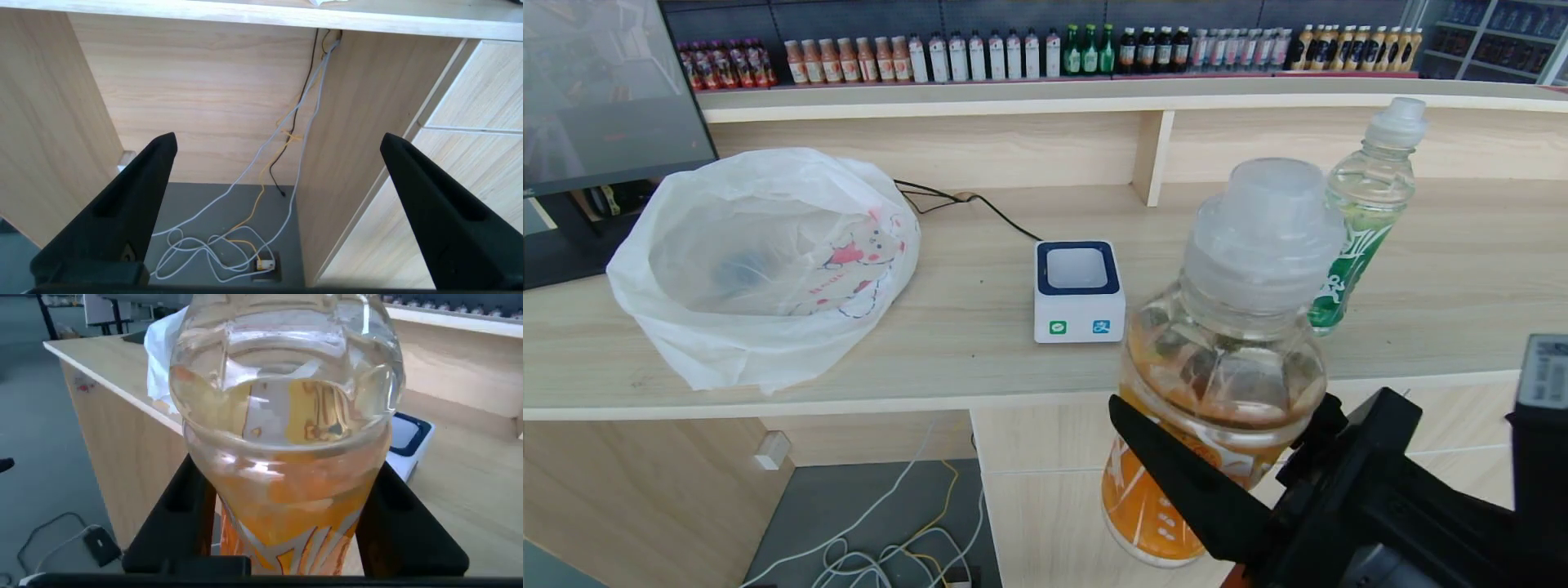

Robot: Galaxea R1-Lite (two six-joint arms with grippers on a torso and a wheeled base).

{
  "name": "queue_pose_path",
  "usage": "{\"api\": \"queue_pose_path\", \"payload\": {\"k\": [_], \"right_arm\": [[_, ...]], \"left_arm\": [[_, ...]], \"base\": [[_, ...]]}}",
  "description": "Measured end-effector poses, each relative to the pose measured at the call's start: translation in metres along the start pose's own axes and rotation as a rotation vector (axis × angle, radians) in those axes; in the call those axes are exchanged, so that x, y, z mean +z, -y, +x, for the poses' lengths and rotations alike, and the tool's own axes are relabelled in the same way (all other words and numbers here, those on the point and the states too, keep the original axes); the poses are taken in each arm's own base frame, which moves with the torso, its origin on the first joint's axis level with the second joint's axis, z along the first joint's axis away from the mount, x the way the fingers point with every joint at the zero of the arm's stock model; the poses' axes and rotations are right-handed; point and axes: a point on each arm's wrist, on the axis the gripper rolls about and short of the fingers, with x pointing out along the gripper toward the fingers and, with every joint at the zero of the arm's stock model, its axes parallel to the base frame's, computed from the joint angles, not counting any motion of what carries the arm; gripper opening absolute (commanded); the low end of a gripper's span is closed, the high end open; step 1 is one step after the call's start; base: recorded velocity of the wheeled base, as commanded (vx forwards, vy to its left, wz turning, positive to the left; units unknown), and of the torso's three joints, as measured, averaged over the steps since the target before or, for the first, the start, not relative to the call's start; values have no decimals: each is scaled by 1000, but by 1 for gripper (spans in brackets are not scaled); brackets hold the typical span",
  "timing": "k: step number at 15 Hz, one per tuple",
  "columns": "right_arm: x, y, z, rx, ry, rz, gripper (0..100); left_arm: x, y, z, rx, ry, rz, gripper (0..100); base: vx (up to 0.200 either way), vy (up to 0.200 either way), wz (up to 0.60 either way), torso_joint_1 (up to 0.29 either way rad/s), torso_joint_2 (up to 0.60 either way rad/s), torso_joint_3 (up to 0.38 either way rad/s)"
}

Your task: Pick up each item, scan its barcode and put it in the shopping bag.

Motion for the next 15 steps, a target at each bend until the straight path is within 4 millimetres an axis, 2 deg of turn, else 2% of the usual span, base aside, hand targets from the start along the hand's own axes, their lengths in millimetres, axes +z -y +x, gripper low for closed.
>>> {"api": "queue_pose_path", "payload": {"k": [3,8,10,13,15], "right_arm": [[0,24,15,-114,-10,49,0],[23,63,51,-288,19,139,0],[24,76,55,-332,28,172,0],[21,98,58,-302,40,136,0],[22,103,60,-320,51,127,0]], "left_arm": [[0,0,0,0,0,0,100],[0,0,0,0,0,0,100],[0,0,0,0,0,0,100],[0,0,0,0,0,0,100],[0,0,0,0,0,0,100]], "base": [[0,0,0,0,0,0],[0,0,0,0,0,0],[0,0,0,0,0,0],[0,0,0,0,0,0],[0,0,0,0,0,0]]}}
